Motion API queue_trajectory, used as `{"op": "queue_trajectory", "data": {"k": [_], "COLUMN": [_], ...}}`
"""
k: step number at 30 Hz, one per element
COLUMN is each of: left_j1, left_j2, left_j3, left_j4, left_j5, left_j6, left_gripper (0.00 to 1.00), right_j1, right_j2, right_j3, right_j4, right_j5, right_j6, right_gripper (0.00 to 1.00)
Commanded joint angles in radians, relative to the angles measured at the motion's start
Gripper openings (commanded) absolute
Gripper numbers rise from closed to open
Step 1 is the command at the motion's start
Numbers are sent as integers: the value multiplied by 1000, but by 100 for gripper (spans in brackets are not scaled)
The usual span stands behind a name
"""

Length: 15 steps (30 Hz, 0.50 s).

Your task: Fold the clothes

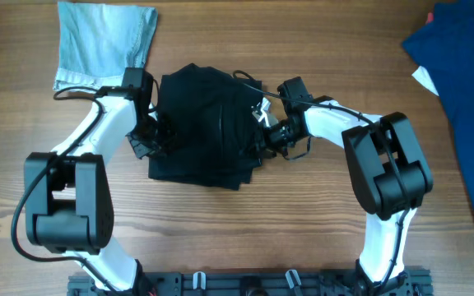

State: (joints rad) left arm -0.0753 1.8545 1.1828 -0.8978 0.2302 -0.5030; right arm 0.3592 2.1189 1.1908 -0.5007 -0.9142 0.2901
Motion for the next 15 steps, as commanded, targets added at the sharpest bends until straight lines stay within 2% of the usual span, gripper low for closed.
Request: {"op": "queue_trajectory", "data": {"k": [1, 3, 7, 8, 9, 10, 11, 12, 13, 15], "left_j1": [45, 53, 54, 54, 55, 55, 54, 57, 66, 96], "left_j2": [-9, -14, -108, -156, -208, -240, -253, -252, -241, -208], "left_j3": [-6, -5, -3, -3, -3, -3, -3, -3, -3, -3], "left_j4": [-12, -7, -7, -7, -7, 2, 14, 29, 43, 82], "left_j5": [-14, -14, -18, -43, -92, -121, -119, -119, -119, -106], "left_j6": [2, 35, 55, 55, 55, 68, 127, 177, 200, 221], "left_gripper": [25, 21, 22, 26, 41, 52, 71, 87, 95, 100], "right_j1": [14, 10, -37, -51, -61, -64, -63, -63, -63, -63], "right_j2": [53, 7, -245, -335, -412, -467, -514, -570, -601, -664], "right_j3": [-13, -13, -13, -13, -13, -13, -13, -13, -13, -13], "right_j4": [-8, -24, -139, -169, -187, -202, -217, -238, -256, -293], "right_j5": [139, 214, 423, 455, 454, 454, 438, 383, 353, 360], "right_j6": [61, 89, 121, 120, 105, 88, 57, -11, -28, -18], "right_gripper": [4, 4, 5, 16, 43, 76, 100, 99, 99, 99]}}
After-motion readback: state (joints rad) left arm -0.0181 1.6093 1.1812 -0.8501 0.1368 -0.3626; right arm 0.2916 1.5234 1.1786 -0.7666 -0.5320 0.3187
